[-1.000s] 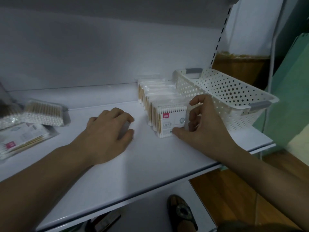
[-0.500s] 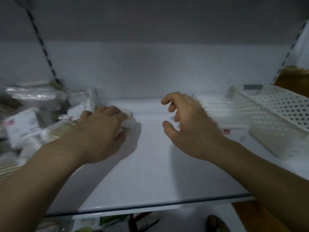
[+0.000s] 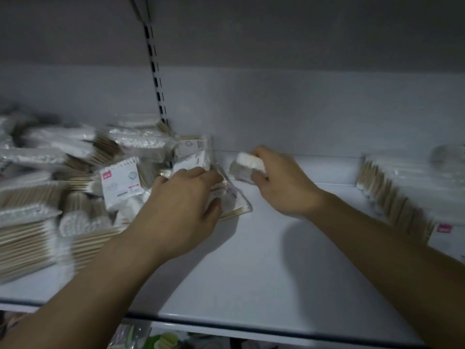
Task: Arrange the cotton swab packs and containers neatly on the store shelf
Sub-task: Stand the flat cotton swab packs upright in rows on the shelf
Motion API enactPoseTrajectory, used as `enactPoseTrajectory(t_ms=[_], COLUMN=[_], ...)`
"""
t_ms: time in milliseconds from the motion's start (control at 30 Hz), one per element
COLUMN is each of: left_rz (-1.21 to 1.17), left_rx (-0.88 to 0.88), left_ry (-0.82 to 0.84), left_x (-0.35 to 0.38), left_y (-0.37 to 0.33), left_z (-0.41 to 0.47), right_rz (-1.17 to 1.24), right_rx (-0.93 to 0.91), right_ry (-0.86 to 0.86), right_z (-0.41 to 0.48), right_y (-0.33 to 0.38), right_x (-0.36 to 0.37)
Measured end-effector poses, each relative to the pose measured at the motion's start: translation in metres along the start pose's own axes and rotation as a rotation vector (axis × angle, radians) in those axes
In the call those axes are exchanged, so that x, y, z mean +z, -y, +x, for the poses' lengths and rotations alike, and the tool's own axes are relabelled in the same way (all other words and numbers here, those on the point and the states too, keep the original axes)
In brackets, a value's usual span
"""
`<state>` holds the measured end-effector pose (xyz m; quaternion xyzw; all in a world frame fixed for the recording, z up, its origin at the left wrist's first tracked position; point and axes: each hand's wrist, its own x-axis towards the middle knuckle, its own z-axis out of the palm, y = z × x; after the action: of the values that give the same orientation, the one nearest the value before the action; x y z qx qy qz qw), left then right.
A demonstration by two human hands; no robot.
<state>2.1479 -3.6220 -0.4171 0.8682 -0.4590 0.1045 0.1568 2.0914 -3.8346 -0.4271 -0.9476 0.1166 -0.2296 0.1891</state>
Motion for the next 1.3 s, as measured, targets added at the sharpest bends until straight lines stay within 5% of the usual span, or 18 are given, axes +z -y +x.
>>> enactPoseTrajectory(t_ms=[133,233,300,367,467,600,867,1067,1167,1300], left_rz=[-0.419,-0.716,-0.830,-0.876,-0.950,-1.061,-1.043,-1.046,-1.186,-1.538], left_rx=[-0.089,-0.150,-0.174,-0.201,-0.284,-0.298,-0.290,-0.331,-0.390,-0.431], left_ry=[-0.288,-0.287,-0.295,-0.379,-0.502,-0.491,-0.424,-0.453,-0.424,-0.248], left_x=[-0.001,-0.005,-0.005,-0.008,-0.019,-0.028,-0.031,-0.031,-0.031,-0.036], left_y=[0.003,-0.001,-0.004,-0.003,0.001,0.007,0.012,0.012,0.001,-0.017], left_z=[0.003,0.004,0.005,0.006,0.006,0.001,-0.003,-0.005,-0.004,-0.004], right_rz=[0.502,1.058,1.184,1.086,0.605,-0.009,0.017,0.287,0.418,0.208], right_rx=[0.137,0.208,0.208,0.195,0.058,-0.131,-0.147,-0.073,-0.117,-0.337], right_ry=[-0.033,0.147,0.211,0.177,0.022,0.261,0.088,-0.328,-0.518,-0.491], right_z=[-0.010,-0.025,-0.035,-0.035,-0.032,-0.043,-0.049,-0.047,-0.054,-0.066], right_y=[0.015,0.030,0.037,0.033,0.016,0.009,-0.003,-0.010,0.014,0.058], right_x=[-0.027,-0.031,-0.021,-0.007,0.010,0.019,-0.001,-0.031,-0.034,-0.017])
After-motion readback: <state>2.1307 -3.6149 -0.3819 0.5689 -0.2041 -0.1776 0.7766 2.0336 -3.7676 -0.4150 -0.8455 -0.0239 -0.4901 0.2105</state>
